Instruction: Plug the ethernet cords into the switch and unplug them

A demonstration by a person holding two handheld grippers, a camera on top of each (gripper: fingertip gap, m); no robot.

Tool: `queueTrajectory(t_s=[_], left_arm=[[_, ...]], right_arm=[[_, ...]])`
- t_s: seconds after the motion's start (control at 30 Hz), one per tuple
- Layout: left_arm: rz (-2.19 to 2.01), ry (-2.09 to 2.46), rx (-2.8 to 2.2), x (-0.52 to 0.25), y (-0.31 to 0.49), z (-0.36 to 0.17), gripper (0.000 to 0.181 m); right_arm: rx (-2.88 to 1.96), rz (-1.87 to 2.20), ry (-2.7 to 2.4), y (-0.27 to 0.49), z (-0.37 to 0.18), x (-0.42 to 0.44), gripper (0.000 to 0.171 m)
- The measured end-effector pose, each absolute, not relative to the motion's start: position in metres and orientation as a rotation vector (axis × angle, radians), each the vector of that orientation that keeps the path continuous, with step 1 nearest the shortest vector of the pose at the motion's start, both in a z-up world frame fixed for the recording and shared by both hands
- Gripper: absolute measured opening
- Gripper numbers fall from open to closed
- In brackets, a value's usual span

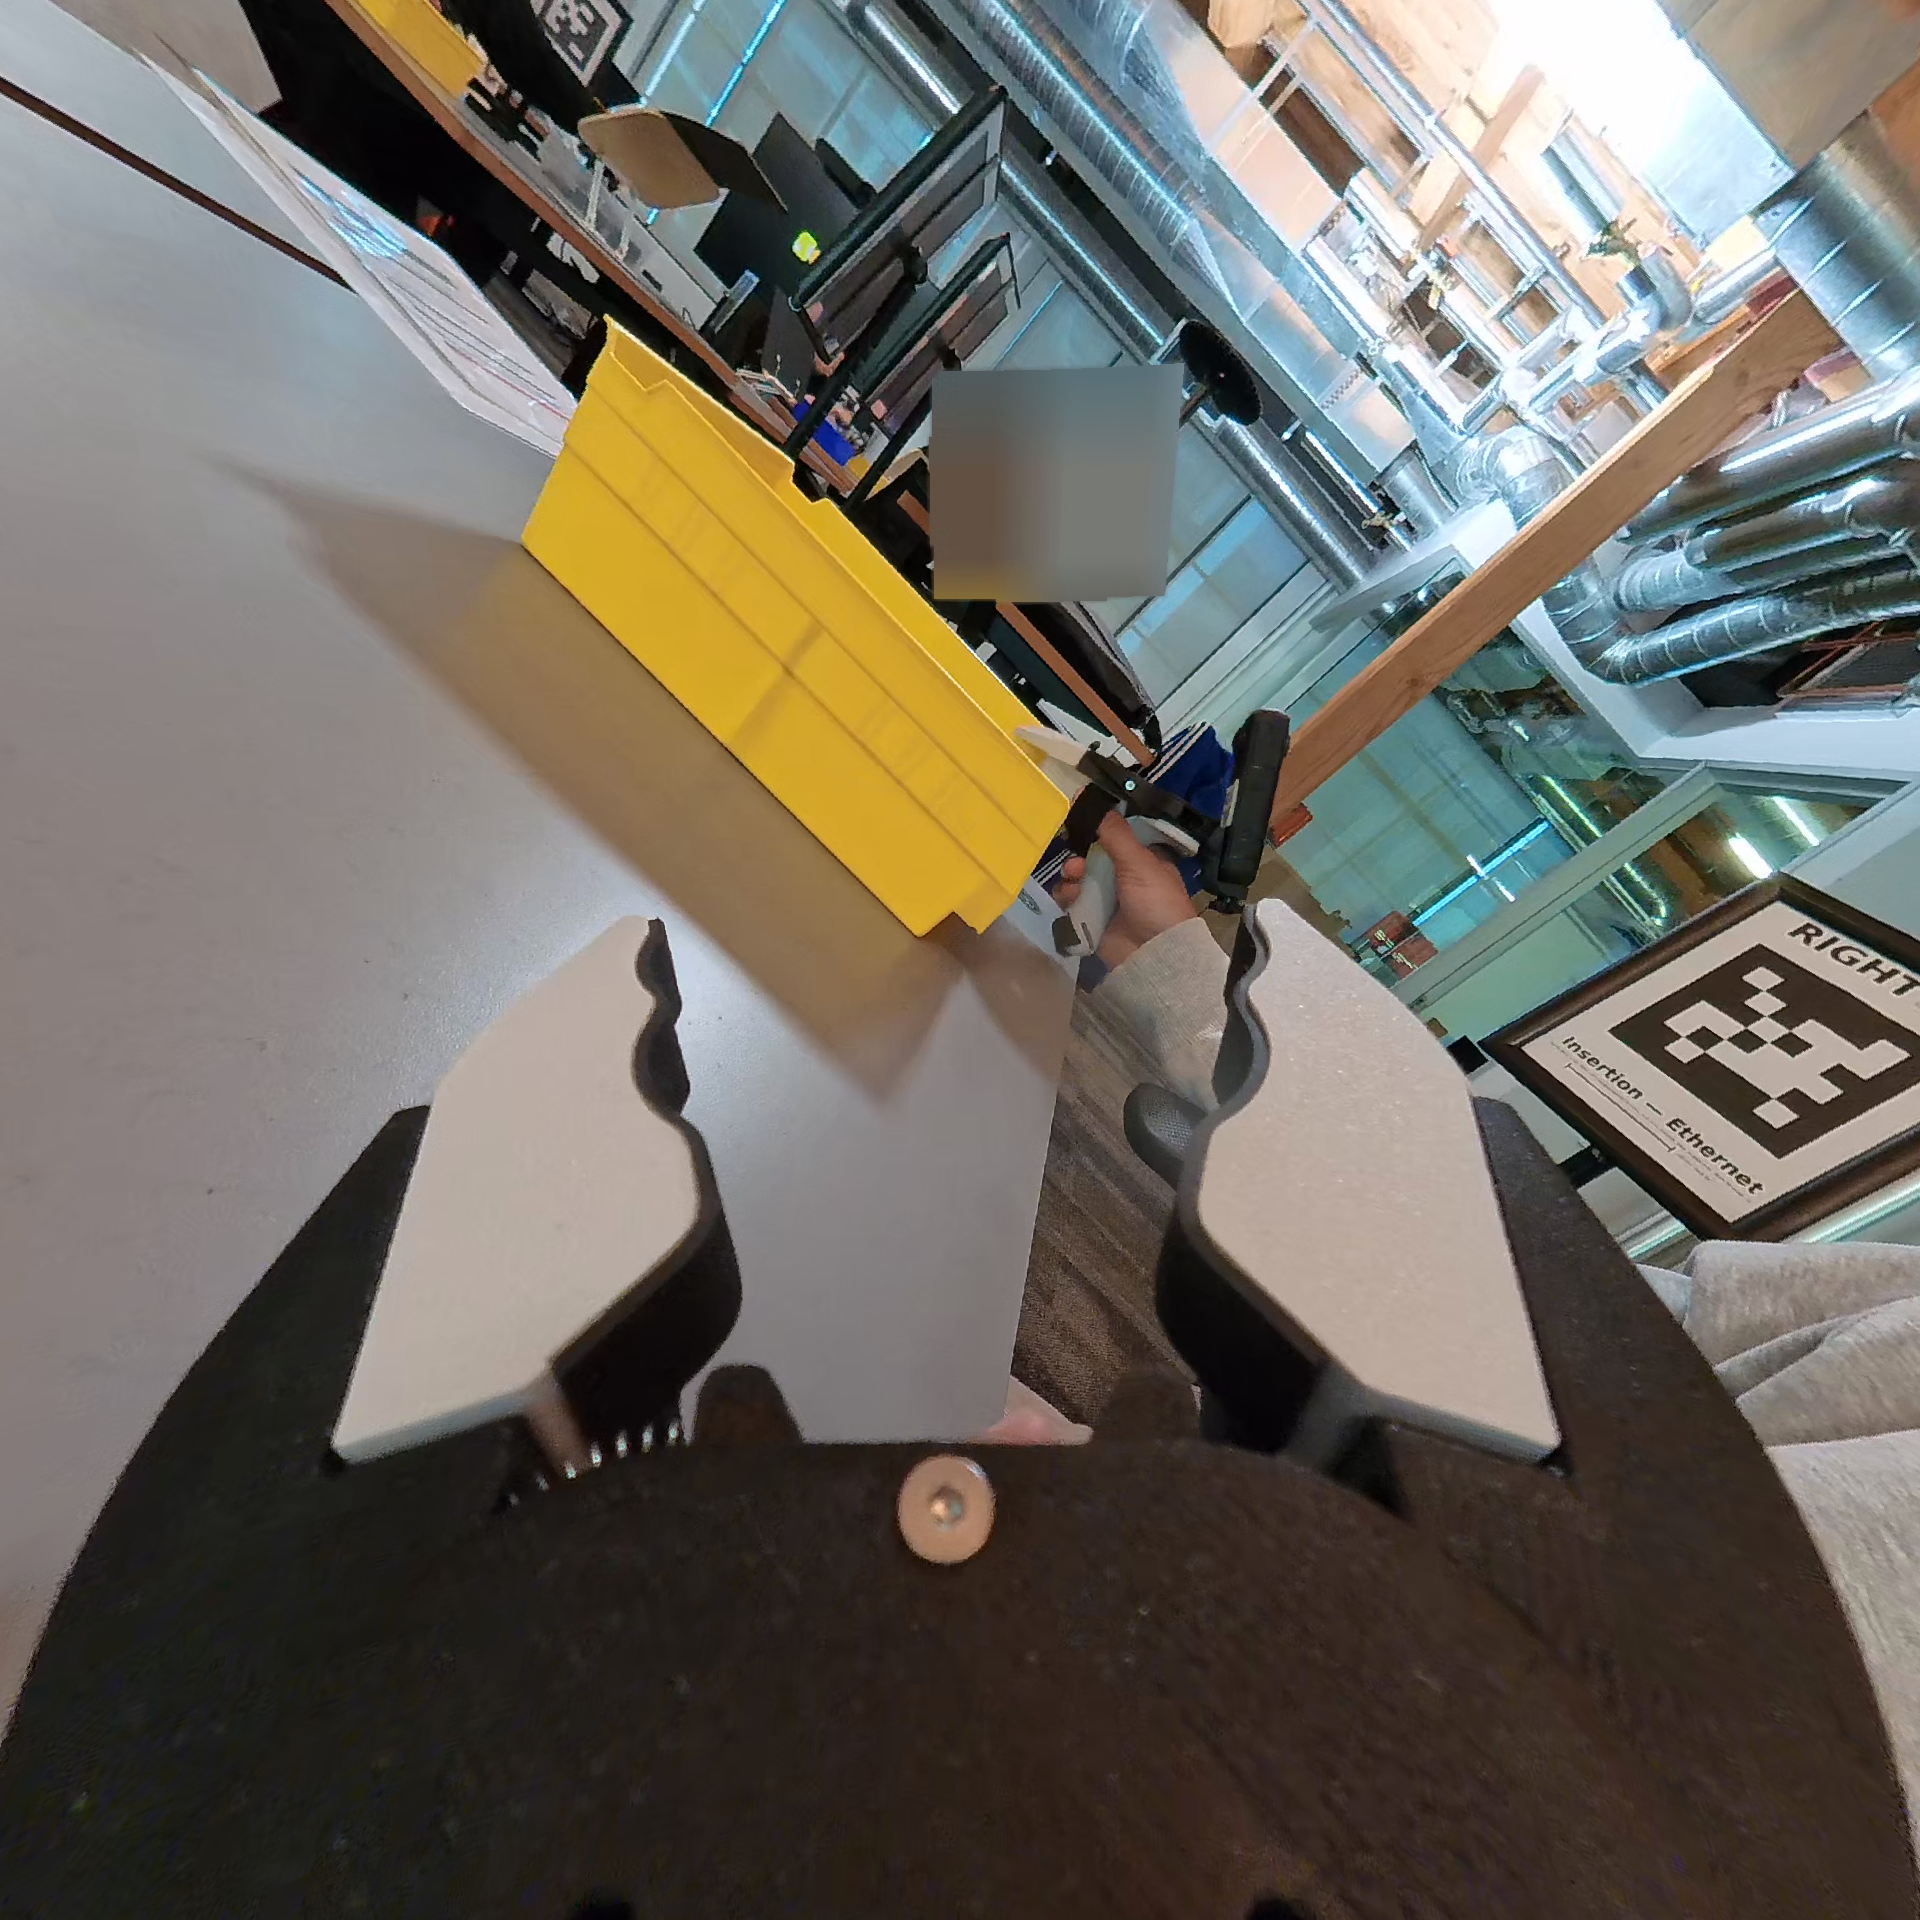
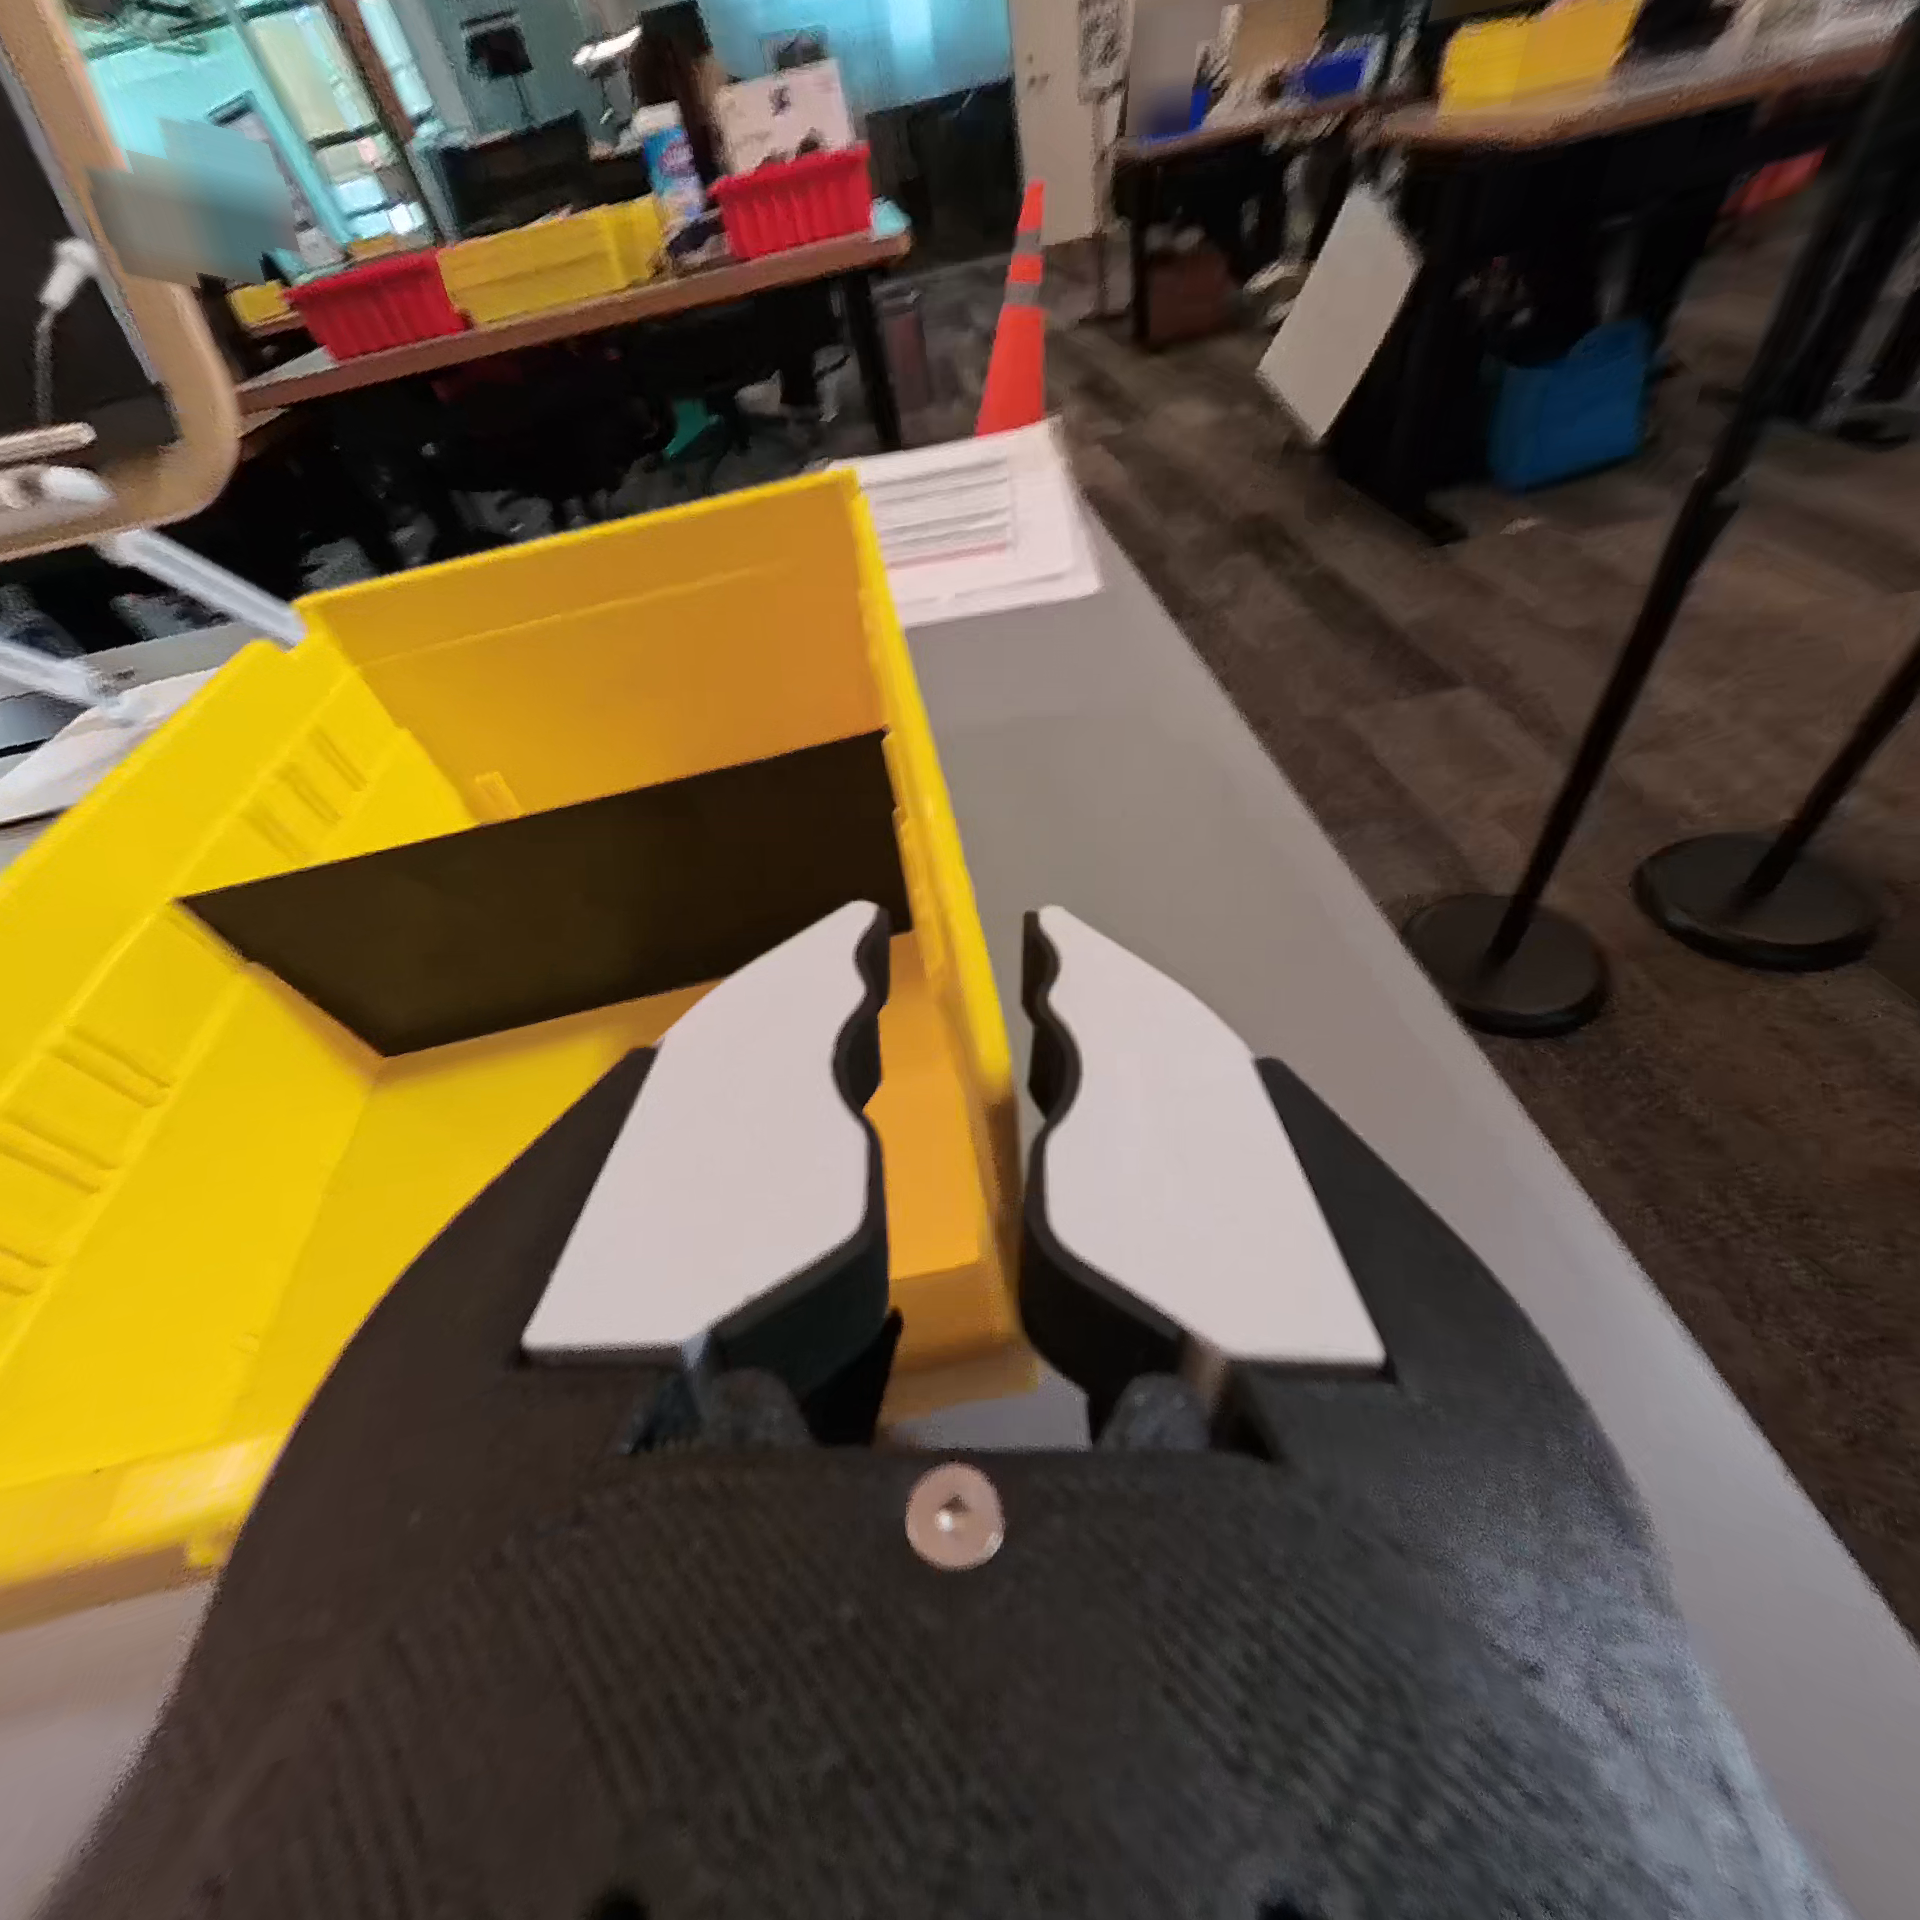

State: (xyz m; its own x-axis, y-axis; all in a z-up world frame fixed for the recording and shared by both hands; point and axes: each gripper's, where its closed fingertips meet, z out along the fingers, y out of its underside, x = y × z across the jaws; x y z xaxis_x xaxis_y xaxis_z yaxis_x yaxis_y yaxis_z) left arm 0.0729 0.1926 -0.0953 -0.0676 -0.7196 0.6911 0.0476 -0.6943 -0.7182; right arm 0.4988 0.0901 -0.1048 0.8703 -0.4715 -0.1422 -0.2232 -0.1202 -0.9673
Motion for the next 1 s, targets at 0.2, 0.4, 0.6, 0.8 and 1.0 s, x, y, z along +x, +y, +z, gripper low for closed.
queueTrajectory(t_s=[0.2,0.4,0.6,0.8,1.0], left_arm=[[-1.825,0.718,-1.662,0.073,0.193,-0.095,0.102],[-1.822,0.724,-1.663,0.075,0.193,-0.095,0.102],[-1.839,0.704,-1.661,0.073,0.195,-0.094,0.102],[-1.856,0.683,-1.653,0.071,0.197,-0.091,0.102],[-1.832,0.703,-1.633,0.07,0.198,-0.088,0.1]], right_arm=[[-1.521,-0.598,0.457,0.065,-0.058,0.508,0.035],[-1.397,-0.596,0.217,0.072,-0.008,0.45,0.039],[-1.271,-0.327,0.011,0.104,0.028,0.34,0.05],[-1.31,0.094,-0.057,0.146,0.003,0.254,0.048],[-1.479,0.103,-0.323,0.169,-0.037,0.195,0.02]])
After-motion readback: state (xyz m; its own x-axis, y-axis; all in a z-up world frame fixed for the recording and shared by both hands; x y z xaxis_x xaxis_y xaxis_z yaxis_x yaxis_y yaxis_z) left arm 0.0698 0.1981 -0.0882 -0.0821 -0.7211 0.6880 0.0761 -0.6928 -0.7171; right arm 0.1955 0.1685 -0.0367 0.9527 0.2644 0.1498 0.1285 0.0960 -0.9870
